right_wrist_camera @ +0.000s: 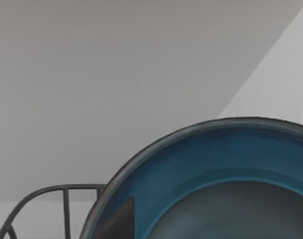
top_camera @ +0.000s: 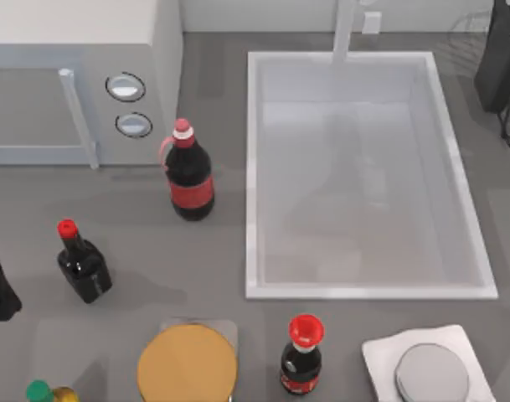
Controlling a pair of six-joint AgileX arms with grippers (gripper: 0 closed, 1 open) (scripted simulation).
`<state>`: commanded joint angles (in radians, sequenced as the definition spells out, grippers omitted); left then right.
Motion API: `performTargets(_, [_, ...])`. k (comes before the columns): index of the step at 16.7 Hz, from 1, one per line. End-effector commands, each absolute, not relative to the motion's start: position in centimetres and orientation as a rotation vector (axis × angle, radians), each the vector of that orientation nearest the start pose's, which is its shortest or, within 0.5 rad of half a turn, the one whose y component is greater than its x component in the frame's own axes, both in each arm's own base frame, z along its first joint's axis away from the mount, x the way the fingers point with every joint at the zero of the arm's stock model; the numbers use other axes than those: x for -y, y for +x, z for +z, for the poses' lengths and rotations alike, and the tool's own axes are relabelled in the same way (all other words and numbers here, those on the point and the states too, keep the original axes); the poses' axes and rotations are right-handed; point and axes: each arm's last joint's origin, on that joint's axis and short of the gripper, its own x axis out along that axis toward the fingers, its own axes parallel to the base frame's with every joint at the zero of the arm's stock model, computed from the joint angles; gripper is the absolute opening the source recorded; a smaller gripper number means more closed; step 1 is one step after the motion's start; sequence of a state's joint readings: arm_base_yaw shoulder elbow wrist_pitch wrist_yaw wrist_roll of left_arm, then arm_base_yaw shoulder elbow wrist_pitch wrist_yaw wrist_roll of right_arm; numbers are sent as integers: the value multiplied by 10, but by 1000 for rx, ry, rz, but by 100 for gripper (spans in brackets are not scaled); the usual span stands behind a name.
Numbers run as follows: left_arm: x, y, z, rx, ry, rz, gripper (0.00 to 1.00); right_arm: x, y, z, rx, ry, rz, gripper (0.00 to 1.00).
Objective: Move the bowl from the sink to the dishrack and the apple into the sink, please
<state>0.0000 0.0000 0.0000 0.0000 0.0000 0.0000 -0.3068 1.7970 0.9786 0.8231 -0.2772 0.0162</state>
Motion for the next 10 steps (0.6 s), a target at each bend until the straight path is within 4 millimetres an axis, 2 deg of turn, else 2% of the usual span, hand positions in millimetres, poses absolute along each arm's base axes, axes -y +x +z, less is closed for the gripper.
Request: performTargets(10, [1, 106, 160, 0, 0, 0, 100, 105, 374, 224, 3, -1, -12, 100])
